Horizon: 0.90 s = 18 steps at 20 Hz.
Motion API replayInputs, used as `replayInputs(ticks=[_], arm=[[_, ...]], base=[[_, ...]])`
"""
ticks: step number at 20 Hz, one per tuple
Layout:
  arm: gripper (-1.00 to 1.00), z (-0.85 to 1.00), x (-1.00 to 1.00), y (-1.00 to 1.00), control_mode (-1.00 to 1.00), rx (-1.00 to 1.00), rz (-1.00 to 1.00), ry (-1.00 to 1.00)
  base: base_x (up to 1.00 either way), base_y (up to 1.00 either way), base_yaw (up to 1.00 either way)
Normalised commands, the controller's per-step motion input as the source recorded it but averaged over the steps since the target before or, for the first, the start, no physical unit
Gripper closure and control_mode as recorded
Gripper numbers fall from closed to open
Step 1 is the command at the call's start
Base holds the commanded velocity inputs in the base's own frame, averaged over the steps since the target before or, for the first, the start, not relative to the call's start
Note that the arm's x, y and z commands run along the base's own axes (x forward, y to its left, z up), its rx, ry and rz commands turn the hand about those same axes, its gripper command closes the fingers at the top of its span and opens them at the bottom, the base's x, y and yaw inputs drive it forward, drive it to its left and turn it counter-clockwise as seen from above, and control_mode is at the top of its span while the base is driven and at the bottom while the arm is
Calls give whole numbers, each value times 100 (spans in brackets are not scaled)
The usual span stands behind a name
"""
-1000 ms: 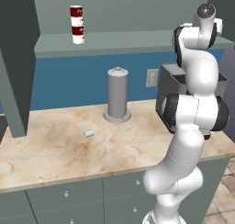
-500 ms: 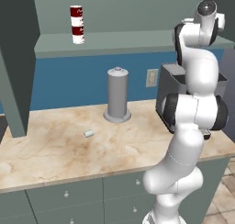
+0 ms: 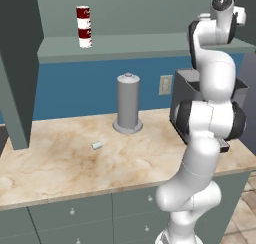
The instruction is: Stack two cans on top of the other two cans in the cabinet.
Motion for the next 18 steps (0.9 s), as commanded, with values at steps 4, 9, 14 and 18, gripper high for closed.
replayInputs(ticks=[4,9,14,18], arm=[[100,15,15,0,-100,-1,-7,0],[100,8,14,0,-100,0,-6,0],[100,13,0,-1,-100,0,-5,0],[100,18,-14,5,-100,0,-5,0]], base=[[0,0,0],[0,0,0],[0,0,0],[0,0,0]])
